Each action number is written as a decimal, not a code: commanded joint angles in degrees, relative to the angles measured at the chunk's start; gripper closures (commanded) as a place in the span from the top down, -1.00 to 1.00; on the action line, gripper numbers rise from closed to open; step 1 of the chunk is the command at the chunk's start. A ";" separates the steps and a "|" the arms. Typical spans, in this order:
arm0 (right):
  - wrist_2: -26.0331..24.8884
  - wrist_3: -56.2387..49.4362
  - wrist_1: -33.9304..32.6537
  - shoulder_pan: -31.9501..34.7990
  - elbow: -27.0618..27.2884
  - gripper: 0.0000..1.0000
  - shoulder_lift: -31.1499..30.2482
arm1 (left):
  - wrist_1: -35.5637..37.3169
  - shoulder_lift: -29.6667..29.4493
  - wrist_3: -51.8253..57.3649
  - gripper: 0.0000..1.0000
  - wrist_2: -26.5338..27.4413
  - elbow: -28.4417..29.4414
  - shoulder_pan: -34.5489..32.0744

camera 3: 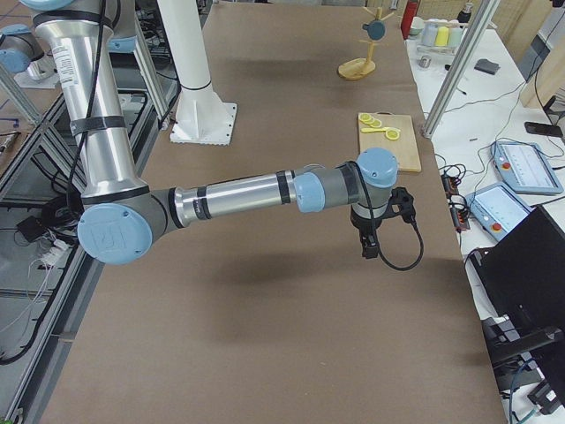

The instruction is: Hang cup on storage rack

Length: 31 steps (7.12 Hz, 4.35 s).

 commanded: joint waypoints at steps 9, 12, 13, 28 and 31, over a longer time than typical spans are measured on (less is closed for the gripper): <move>2.85 6.81 0.70 7.69 0.92 1.00 -13.94 | 59.04 -6.17 21.92 0.97 -36.25 -2.05 9.62; -2.34 7.00 0.70 7.51 0.83 1.00 -13.06 | 56.76 -0.82 19.09 0.97 -38.57 -5.37 11.83; -1.82 6.82 0.17 7.51 1.00 1.00 -12.88 | 56.66 1.12 19.09 0.97 -38.74 -6.70 11.83; 1.87 7.09 -0.01 4.61 3.55 1.00 -12.09 | 80.13 -1.06 45.37 0.98 -38.24 -9.79 7.71; 1.87 7.09 -0.01 4.61 3.55 1.00 -12.27 | 80.13 -1.59 45.37 0.98 -37.86 -9.52 7.70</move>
